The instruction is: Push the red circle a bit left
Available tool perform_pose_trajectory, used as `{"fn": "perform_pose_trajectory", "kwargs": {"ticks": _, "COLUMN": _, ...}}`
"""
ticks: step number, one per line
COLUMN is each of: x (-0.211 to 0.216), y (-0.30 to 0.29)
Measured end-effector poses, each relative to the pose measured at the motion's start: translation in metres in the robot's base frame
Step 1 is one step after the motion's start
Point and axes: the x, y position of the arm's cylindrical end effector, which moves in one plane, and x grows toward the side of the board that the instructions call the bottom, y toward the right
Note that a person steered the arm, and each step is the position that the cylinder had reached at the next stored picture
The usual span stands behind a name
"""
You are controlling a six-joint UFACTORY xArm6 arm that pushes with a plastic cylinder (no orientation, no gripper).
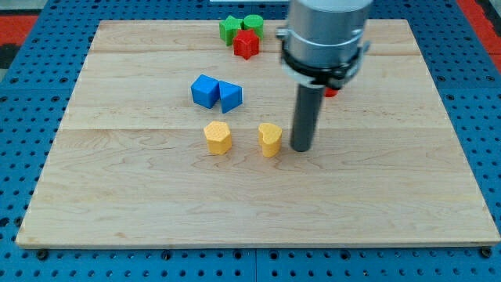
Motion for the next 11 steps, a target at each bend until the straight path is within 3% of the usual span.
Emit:
{"fn": "perform_pose_trajectory", "kwargs": {"ticks": 1, "x": 0.0, "y": -0.054}}
{"fn": "perform_pose_trajectory", "kwargs": {"ticks": 2, "x": 0.0, "y": -0.045}}
{"fn": "perform_pose_trajectory", "kwargs": {"ticks": 4, "x": -0.009, "y": 0.13}}
{"fn": "perform_pose_trajectory", "kwargs": {"ticks": 5, "x": -0.041, "y": 0.16}}
{"fn": "perform_pose_trajectory", "kwargs": {"ticks": 8, "x": -0.131, "y": 0.118}}
{"fn": "perform_pose_trajectory", "kwargs": {"ticks": 9, "x": -0.132, "y": 0.077}}
{"fn": "perform_pose_trajectory", "kwargs": {"ticks": 10, "x": -0.103, "y": 0.107}}
{"fn": "perform_pose_trajectory", "kwargs": {"ticks": 11, "x": -0.093, "y": 0.064}}
